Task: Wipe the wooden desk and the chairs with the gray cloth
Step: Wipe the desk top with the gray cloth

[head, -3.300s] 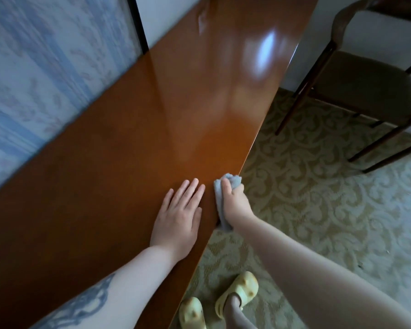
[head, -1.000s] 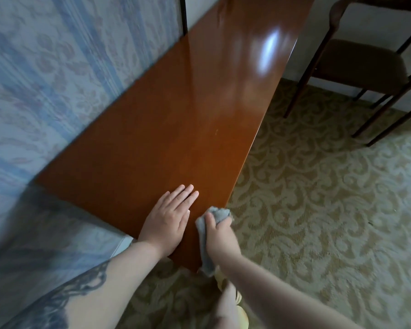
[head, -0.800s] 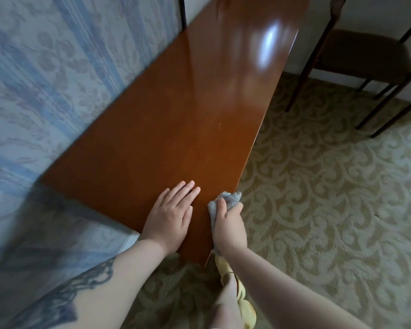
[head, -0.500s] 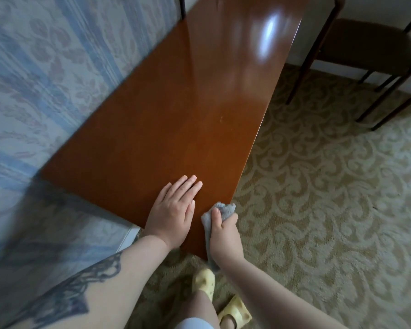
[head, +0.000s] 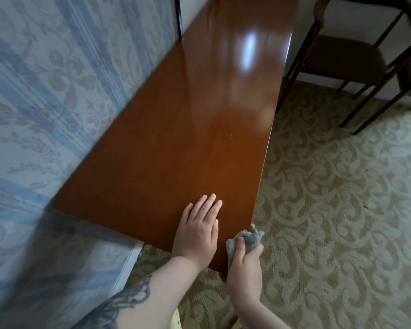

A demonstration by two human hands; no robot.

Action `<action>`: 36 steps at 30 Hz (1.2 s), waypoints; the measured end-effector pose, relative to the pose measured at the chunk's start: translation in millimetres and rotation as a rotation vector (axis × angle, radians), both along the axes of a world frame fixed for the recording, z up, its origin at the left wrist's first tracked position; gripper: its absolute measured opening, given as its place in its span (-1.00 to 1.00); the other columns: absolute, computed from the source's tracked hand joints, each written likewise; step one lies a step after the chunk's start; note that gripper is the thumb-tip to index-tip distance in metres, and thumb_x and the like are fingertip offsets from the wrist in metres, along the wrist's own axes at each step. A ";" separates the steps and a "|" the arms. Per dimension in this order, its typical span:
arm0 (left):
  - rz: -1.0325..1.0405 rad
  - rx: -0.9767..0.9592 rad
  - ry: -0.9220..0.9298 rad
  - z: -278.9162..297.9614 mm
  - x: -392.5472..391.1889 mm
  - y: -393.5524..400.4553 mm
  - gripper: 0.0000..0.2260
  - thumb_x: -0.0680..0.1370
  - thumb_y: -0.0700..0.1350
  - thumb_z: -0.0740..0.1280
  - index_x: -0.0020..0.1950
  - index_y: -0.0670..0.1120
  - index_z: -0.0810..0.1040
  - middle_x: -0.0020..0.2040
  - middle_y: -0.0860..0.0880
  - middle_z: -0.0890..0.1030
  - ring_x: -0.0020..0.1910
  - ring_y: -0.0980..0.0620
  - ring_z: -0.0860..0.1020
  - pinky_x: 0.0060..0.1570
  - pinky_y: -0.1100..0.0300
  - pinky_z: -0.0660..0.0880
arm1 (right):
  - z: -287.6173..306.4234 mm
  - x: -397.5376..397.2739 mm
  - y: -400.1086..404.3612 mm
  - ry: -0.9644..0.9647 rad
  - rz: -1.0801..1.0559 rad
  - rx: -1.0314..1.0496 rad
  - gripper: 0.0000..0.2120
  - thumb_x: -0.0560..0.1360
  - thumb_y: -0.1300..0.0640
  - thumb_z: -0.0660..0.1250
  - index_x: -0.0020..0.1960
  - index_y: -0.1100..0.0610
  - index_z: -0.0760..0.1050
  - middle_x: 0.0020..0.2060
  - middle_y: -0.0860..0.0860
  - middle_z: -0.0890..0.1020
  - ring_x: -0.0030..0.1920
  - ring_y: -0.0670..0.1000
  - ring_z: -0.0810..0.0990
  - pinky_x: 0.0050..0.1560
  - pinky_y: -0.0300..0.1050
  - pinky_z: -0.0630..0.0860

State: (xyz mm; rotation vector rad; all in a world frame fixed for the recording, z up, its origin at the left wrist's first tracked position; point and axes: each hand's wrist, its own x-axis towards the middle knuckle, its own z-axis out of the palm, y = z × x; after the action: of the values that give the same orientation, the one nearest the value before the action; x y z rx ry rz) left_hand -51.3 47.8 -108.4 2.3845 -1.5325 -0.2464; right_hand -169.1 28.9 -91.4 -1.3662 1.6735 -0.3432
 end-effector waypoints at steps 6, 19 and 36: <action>0.300 0.028 -0.024 -1.0 53.5 10.4 -0.56 0.65 0.06 -0.07 0.53 0.08 0.23 0.55 0.02 0.19 0.54 0.02 0.07 0.47 0.08 -0.07 | -2.6 23.2 -6.6 0.221 0.147 -0.438 -0.57 0.62 -0.07 0.04 0.42 0.08 0.31 0.42 0.00 0.36 0.44 0.05 0.28 0.37 -0.03 0.28; 0.477 0.042 -0.012 -1.7 66.3 4.2 -0.56 0.59 -0.01 0.04 0.46 0.00 0.37 0.49 -0.07 0.33 0.49 -0.08 0.25 0.41 -0.07 0.10 | 11.5 9.9 -77.3 0.443 1.505 -0.754 -0.44 0.61 -0.28 0.00 0.56 -0.17 0.03 0.54 -0.22 0.07 0.54 -0.09 0.03 0.45 0.00 0.03; 0.733 0.112 -0.098 2.6 43.9 -3.4 -0.56 0.61 -0.01 0.02 0.48 -0.02 0.34 0.51 -0.04 0.28 0.50 -0.04 0.21 0.44 -0.10 0.07 | -2.1 76.9 -145.0 0.298 1.636 -0.770 -0.45 0.62 -0.23 -0.02 0.56 -0.18 -0.03 0.55 -0.20 0.01 0.55 -0.08 -0.10 0.48 0.04 -0.10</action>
State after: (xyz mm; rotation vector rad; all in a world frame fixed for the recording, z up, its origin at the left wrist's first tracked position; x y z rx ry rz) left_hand -7.4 44.4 -105.7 2.8856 -0.5962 -0.0478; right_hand -92.2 -116.1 -93.5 -2.9179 0.0988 0.2515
